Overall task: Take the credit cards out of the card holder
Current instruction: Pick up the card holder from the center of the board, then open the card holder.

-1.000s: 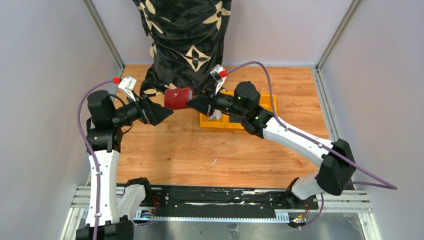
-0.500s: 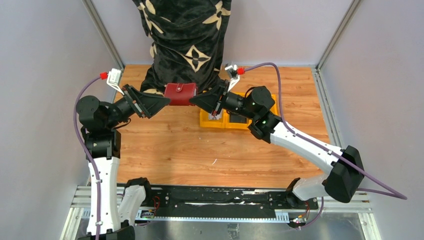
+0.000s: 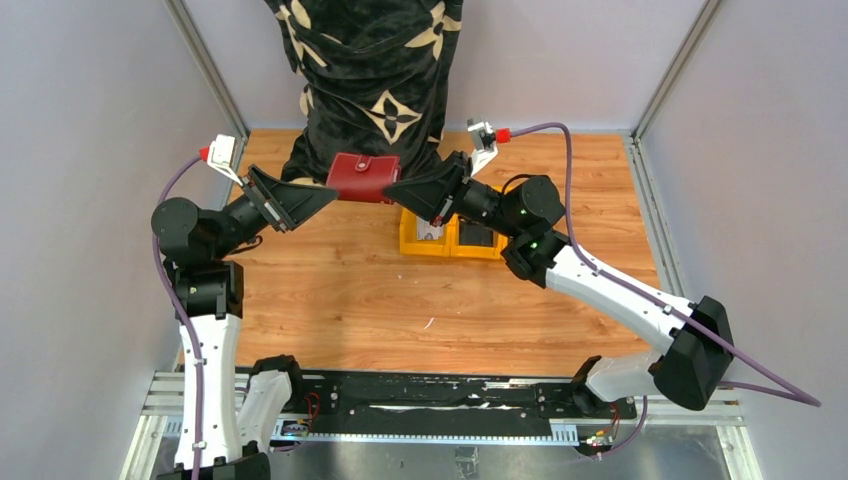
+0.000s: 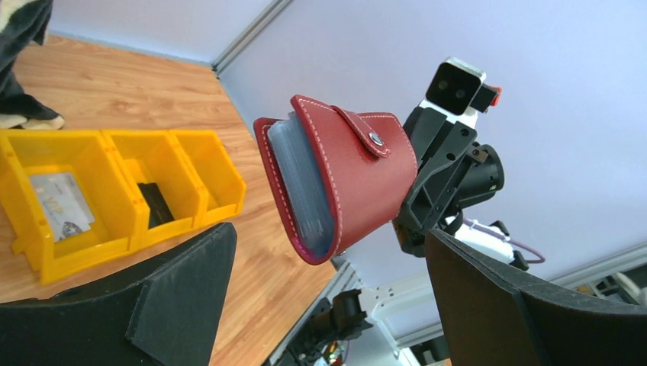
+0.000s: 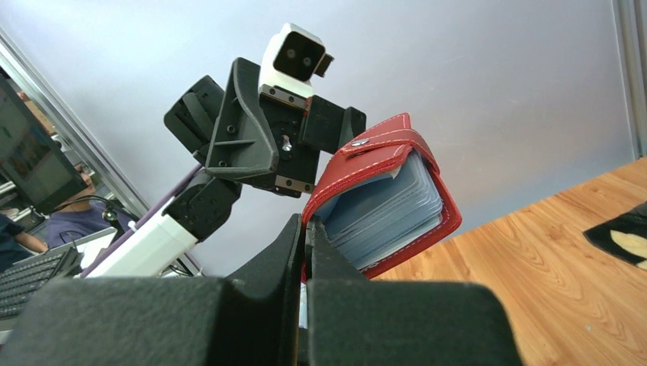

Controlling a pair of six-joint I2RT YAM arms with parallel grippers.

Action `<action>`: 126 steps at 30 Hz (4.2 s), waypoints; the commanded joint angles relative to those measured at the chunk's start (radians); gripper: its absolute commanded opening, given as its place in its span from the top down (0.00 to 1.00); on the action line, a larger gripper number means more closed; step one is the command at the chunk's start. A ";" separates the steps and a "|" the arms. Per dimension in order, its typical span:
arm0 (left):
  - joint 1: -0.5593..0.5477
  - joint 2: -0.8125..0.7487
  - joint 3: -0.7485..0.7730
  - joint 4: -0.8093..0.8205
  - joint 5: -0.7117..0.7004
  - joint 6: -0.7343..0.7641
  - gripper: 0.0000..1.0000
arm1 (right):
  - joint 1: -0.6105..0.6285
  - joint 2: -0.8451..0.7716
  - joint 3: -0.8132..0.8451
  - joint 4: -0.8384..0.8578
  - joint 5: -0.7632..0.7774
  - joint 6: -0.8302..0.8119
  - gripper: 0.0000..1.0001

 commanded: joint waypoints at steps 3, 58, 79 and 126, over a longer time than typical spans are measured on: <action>0.001 -0.008 -0.031 0.068 -0.013 -0.135 0.00 | -0.011 0.007 0.012 0.176 0.000 0.080 1.00; -0.040 -0.037 0.133 -0.382 0.093 0.478 0.98 | -0.051 0.177 0.220 -0.310 -0.359 -0.081 0.21; -0.040 0.047 0.155 -0.712 -0.299 0.864 0.00 | -0.031 0.203 0.162 -0.180 -0.387 0.038 1.00; -0.060 -0.025 0.155 -0.863 0.211 1.151 0.62 | 0.085 0.027 0.107 -0.476 -0.329 -0.458 1.00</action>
